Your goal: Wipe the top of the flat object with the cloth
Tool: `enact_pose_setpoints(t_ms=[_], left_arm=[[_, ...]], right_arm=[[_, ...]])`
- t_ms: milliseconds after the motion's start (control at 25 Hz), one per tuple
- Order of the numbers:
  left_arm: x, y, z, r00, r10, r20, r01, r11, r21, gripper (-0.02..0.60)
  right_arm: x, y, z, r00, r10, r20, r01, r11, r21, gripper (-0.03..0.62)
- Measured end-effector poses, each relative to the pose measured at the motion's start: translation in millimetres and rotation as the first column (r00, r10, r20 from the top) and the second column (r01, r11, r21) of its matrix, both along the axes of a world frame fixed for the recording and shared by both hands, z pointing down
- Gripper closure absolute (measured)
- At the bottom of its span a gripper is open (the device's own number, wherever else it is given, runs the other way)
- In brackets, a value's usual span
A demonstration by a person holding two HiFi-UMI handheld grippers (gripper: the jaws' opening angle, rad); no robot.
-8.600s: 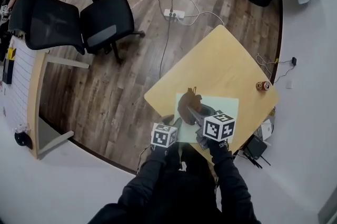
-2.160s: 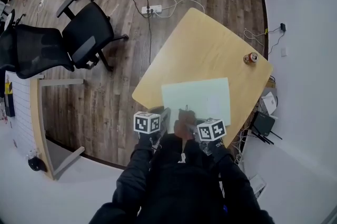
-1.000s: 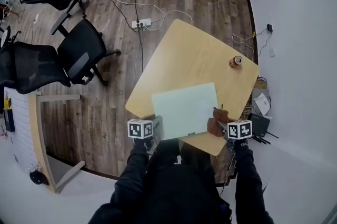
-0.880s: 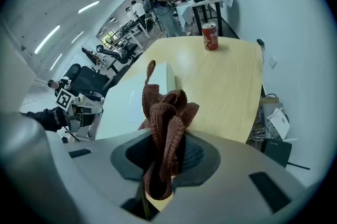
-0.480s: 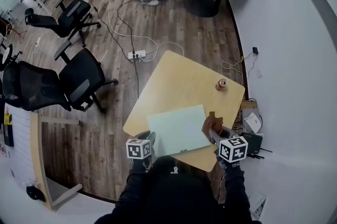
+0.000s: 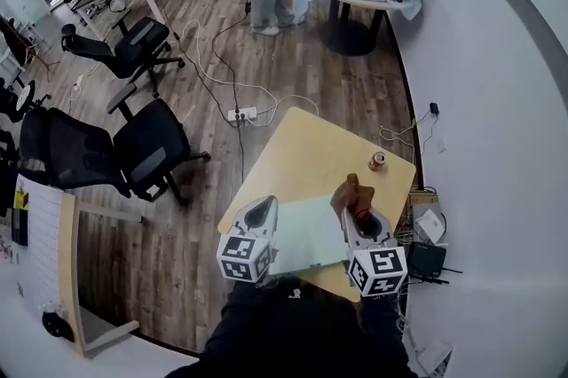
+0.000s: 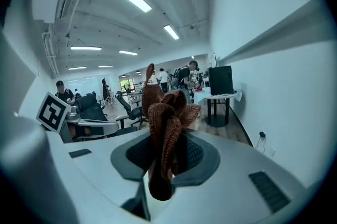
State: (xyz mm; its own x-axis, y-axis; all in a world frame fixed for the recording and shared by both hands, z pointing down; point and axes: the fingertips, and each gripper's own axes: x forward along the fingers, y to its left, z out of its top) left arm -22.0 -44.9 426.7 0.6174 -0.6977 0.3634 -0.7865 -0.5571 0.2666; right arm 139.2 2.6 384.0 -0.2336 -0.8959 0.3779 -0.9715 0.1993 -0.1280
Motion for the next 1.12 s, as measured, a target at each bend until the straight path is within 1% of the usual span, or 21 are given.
enact_pose_setpoints(t_ms=[160, 280, 360, 560, 1120], left_arm=[[11.0, 2.5, -46.7, 0.999, 0.014, -0.034, -0.01, 0.995, 0.101, 0.548], [12.6, 6.0, -63.6, 1.0, 0.028, -0.01, -0.026, 0.988, 0.151, 0.548], [11.1, 7.8, -68.8, 1.0, 0.029, 0.009, -0.03, 0.985, 0.172, 0.548], [8.5, 7.2, -76.3, 1.0, 0.026, 0.006, -0.026, 0.982, 0.187, 0.548], [-1.2, 9.1, -65.3, 1.0, 0.018, 0.019, -0.021, 0.986, 0.165, 0.548]], right_arm=[[-14.2, -3.2, -32.2, 1.0, 0.002, 0.0, -0.002, 0.996, 0.085, 0.493], [-23.4, -2.0, -44.4, 1.0, -0.007, -0.002, 0.007, 0.993, 0.117, 0.494], [-27.4, -1.4, -49.5, 1.0, -0.009, -0.009, 0.01, 0.991, 0.136, 0.496], [-30.1, -2.7, -58.6, 1.0, -0.01, -0.022, 0.013, 0.987, 0.158, 0.499], [-38.2, -3.4, -53.9, 1.0, -0.015, -0.016, 0.018, 0.989, 0.15, 0.499]])
